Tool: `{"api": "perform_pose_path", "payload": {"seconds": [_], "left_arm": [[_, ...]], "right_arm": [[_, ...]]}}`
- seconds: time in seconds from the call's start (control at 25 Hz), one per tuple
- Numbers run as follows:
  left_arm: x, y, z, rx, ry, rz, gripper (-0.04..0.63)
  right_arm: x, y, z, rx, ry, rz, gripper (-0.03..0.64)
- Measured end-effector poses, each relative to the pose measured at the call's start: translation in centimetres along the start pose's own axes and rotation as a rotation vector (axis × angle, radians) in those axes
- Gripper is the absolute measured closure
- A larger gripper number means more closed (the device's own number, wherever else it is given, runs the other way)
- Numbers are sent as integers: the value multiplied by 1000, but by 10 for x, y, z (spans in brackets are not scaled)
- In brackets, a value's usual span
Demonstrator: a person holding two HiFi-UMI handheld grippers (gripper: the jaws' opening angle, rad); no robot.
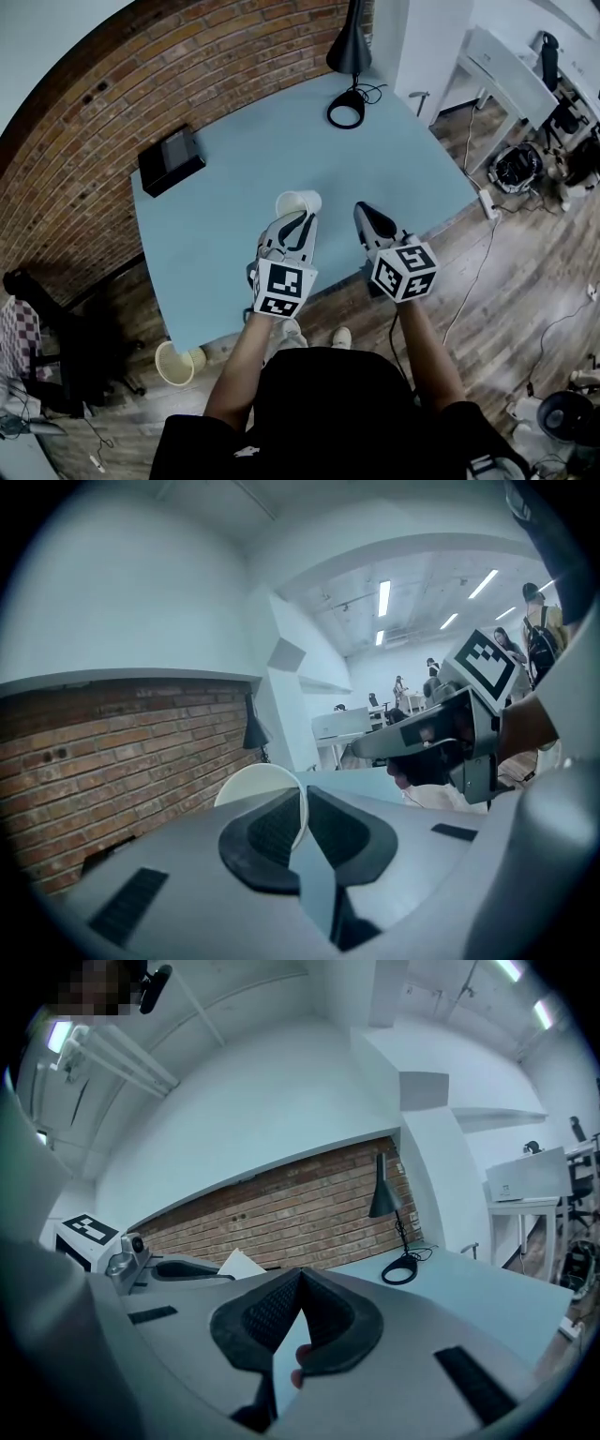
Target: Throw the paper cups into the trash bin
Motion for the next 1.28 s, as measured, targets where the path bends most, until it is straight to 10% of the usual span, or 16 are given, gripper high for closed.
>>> {"api": "perform_pose_path", "payload": {"seconds": [1.28], "left_arm": [[16, -5, 115, 22, -397, 123, 563]], "right_arm": [[89, 4, -25, 37, -393, 101, 621]]}}
Point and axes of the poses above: the fingertips, and each gripper's own axes: z backward along the fingers, x to its left, y out of its underside, the point moved 10 cm from there along z, backward along the fingers, and after that the axes turned 6 degrees about -z, right-handed, at the moved point
